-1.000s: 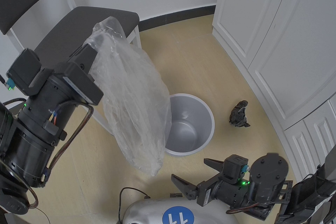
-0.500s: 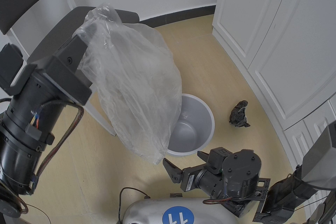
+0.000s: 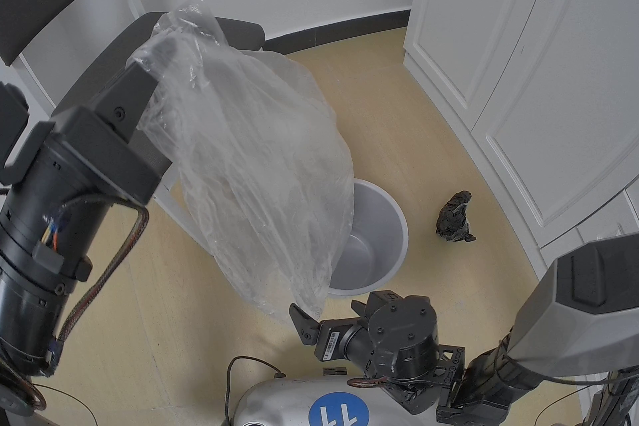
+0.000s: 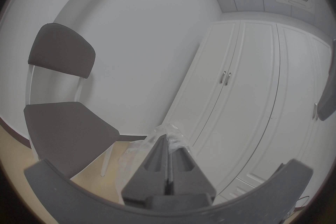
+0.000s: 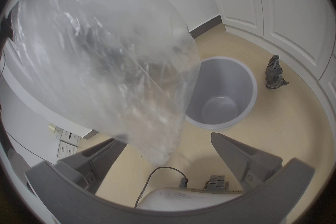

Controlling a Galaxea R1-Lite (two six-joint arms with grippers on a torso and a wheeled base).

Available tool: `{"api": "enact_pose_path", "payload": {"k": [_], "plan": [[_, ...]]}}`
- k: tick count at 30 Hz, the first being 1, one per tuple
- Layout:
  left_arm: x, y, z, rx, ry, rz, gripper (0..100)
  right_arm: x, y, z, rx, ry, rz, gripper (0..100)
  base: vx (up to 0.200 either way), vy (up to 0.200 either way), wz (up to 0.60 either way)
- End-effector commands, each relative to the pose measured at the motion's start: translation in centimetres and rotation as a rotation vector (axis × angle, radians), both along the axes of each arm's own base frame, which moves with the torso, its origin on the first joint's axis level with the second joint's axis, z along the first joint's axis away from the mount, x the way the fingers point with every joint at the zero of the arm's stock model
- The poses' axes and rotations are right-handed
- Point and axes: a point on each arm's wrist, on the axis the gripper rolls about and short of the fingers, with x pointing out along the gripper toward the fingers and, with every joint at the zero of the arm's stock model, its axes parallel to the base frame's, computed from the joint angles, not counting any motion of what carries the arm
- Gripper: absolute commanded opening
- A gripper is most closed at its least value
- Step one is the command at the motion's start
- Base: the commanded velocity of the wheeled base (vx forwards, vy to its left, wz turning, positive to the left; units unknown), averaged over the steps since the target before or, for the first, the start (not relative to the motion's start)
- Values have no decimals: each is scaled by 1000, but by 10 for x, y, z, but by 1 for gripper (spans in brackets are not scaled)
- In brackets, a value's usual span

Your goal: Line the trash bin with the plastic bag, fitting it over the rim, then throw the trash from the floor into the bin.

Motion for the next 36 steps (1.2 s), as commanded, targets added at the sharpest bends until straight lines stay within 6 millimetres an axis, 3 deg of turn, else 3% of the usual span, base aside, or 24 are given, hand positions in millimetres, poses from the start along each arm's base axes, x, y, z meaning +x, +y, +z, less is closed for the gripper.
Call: {"api": "enact_pose_path", "payload": {"k": [1, 6, 12, 15, 23, 31, 36], "plan": [[0, 0, 1, -3, -2, 0, 0, 6, 6, -13, -16, 12, -12, 100, 0, 0, 0], [0, 0, 1, -2, -2, 0, 0, 11, 7, -14, -22, -5, -66, 100, 0, 0, 0], [-1, 1, 1, 5, -8, 6, 0, 30, -8, -1, -39, -55, -148, 100, 0, 0, 0], [-2, 3, 3, -4, -10, 14, 0, 41, -29, 21, -62, -115, -206, 100, 0, 0, 0], [-6, 9, 8, -23, -21, 32, 0, 81, -83, 51, -36, -248, -362, 100, 0, 0, 0], [-8, 12, 11, -27, -31, 36, 0, 103, -105, 58, 0, -313, -392, 100, 0, 0, 0], [-8, 11, 10, -26, -30, 36, 0, 107, -110, 60, 31, -311, -373, 100, 0, 0, 0]]}}
